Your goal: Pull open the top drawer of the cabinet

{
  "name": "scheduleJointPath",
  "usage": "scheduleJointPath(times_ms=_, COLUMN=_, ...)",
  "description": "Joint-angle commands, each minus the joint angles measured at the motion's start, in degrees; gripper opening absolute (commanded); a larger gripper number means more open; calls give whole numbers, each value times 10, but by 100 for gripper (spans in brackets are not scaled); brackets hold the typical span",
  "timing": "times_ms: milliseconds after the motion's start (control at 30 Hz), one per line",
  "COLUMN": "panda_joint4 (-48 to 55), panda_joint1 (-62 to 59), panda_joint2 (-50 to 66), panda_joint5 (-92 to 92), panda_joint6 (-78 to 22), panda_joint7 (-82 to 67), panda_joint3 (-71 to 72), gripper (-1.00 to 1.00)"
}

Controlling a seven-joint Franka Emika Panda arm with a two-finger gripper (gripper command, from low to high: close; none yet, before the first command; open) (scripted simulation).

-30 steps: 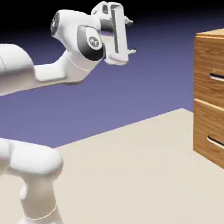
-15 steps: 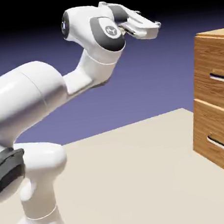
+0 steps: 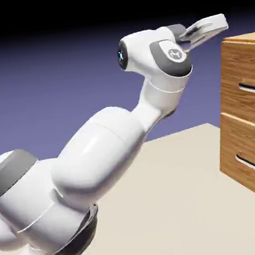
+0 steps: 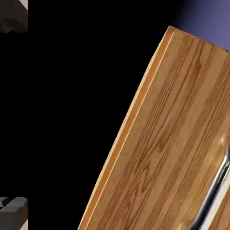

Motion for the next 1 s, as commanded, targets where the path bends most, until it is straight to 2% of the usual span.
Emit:
scheduleJointPath(times_ms=0, panda_joint4=6, panda_joint1=13, panda_joint2=-7, panda_joint5=-21, panda_joint6=-4, panda_joint7=-25, panda_joint3=-10, gripper=0)
scheduleJointPath(times_ms=533, panda_joint4=110, panda_joint1=225, panda_joint2=-126, panda_joint5=-350, panda_joint6=-66, panda_joint7=-424, panda_joint3=-171, gripper=0)
scheduleJointPath(times_ms=600, panda_joint4=113, panda_joint1=230, panda_joint2=-129, panda_joint5=-359, panda_joint6=-67, panda_joint7=-434, panda_joint3=-175, gripper=0)
scheduleJointPath(times_ms=800, panda_joint4=235, panda_joint1=313, panda_joint2=-124, panda_joint5=-358, panda_joint6=-28, panda_joint7=-449, panda_joint3=-180, gripper=0)
scheduleJointPath(times_ms=833, panda_joint4=235, panda_joint1=313, panda_joint2=-124, panda_joint5=-358, panda_joint6=-28, panda_joint7=-449, panda_joint3=-180, gripper=-100)
scheduleJointPath(times_ms=967, panda_joint4=173, panda_joint1=272, panda_joint2=-127, panda_joint5=-359, panda_joint6=-49, panda_joint7=-441, panda_joint3=-177, gripper=-100)
